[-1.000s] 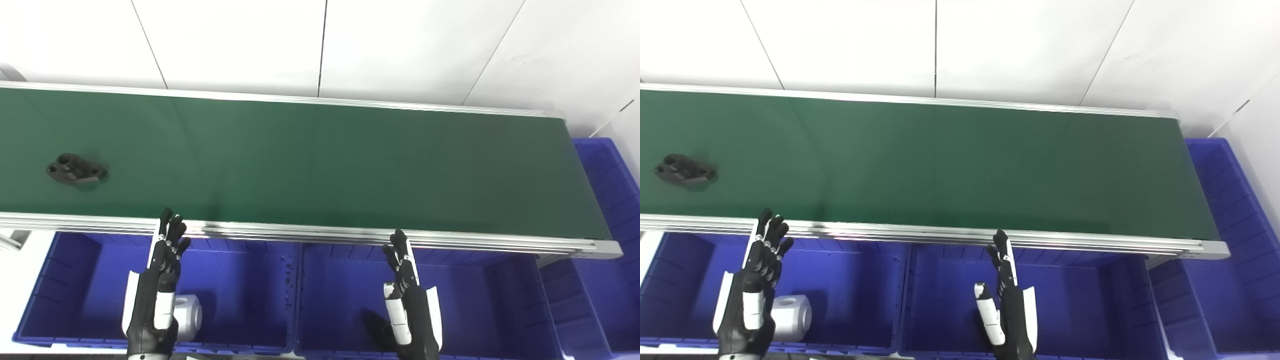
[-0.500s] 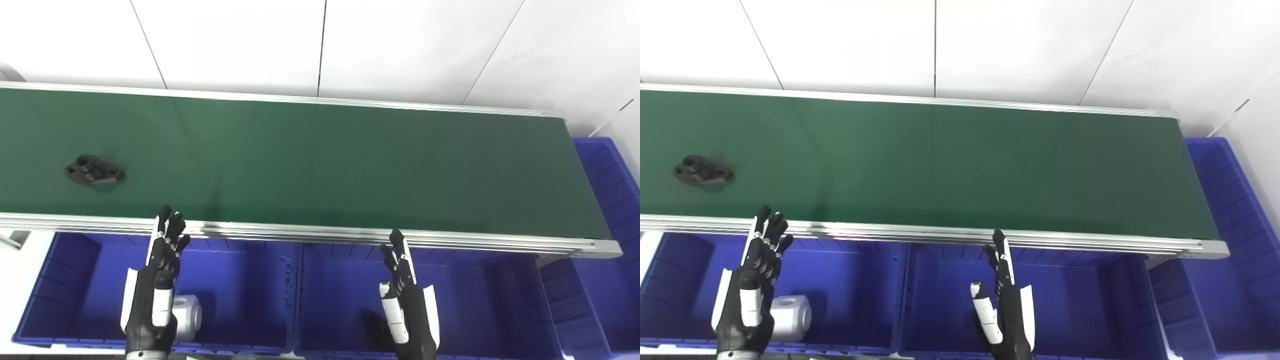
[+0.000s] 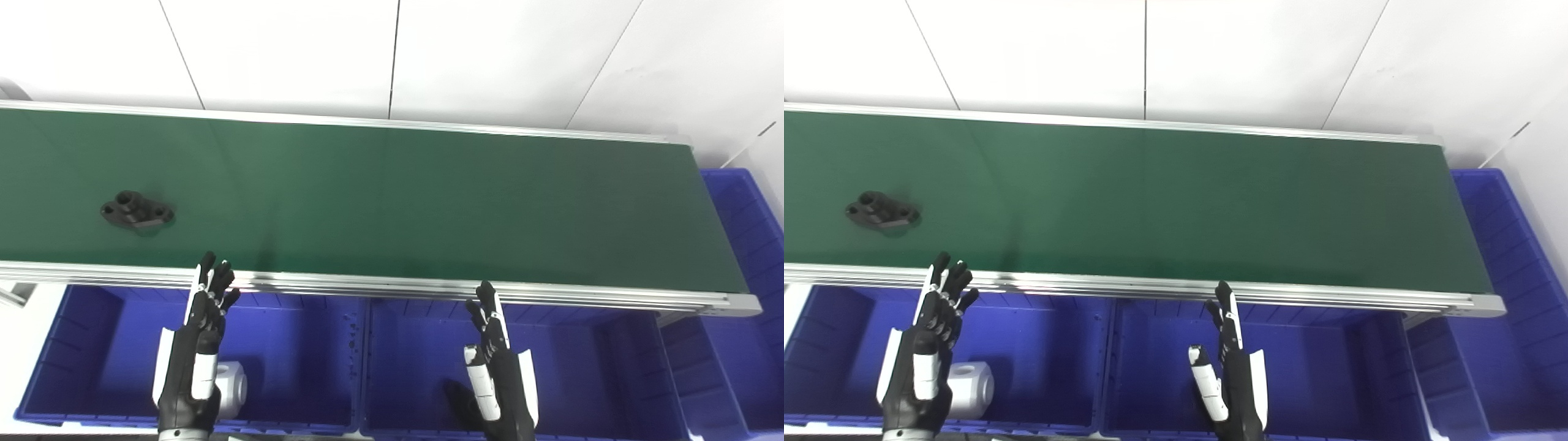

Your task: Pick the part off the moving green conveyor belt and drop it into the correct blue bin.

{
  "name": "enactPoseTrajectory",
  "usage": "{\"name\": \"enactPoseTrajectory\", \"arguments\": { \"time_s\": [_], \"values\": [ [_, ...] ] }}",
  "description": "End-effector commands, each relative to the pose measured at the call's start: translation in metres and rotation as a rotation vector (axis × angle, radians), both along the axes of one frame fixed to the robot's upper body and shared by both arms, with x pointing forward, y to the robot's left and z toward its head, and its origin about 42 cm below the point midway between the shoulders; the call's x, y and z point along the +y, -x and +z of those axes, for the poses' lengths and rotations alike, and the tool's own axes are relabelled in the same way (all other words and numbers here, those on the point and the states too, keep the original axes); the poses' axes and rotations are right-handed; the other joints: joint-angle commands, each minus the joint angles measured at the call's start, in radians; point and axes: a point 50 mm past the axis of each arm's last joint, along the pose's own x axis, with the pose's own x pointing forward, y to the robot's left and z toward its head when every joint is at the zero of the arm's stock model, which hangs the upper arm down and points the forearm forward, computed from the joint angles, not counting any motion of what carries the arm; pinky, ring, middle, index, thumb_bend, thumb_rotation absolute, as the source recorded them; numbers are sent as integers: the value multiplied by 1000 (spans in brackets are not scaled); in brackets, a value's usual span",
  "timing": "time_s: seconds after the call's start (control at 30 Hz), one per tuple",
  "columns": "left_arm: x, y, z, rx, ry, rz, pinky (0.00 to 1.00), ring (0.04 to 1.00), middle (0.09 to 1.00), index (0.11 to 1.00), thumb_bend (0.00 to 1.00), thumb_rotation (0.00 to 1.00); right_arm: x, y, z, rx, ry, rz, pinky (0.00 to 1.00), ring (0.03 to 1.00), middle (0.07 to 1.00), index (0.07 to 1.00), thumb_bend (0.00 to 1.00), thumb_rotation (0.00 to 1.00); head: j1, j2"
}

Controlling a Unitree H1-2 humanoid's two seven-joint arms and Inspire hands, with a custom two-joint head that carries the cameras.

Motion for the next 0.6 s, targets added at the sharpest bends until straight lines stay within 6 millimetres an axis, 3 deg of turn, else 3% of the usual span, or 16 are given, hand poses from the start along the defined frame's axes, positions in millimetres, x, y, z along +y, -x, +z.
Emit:
{"name": "enactPoseTrajectory", "arguments": {
  "time_s": [0.0, 0.57],
  "values": [
    [-1, -1, 9, -37, 9, -7, 917, 962, 967, 1000, 845, 1000, 28, -9, 14, -78, -77, -3, 953, 936, 981, 1000, 724, 960, 1, 2],
    [-5, 0, 7, -29, 20, -5, 915, 957, 958, 998, 856, 1000, 26, -7, 12, -75, -74, 5, 955, 940, 985, 1000, 702, 955, 18, -2]
  ]
}}
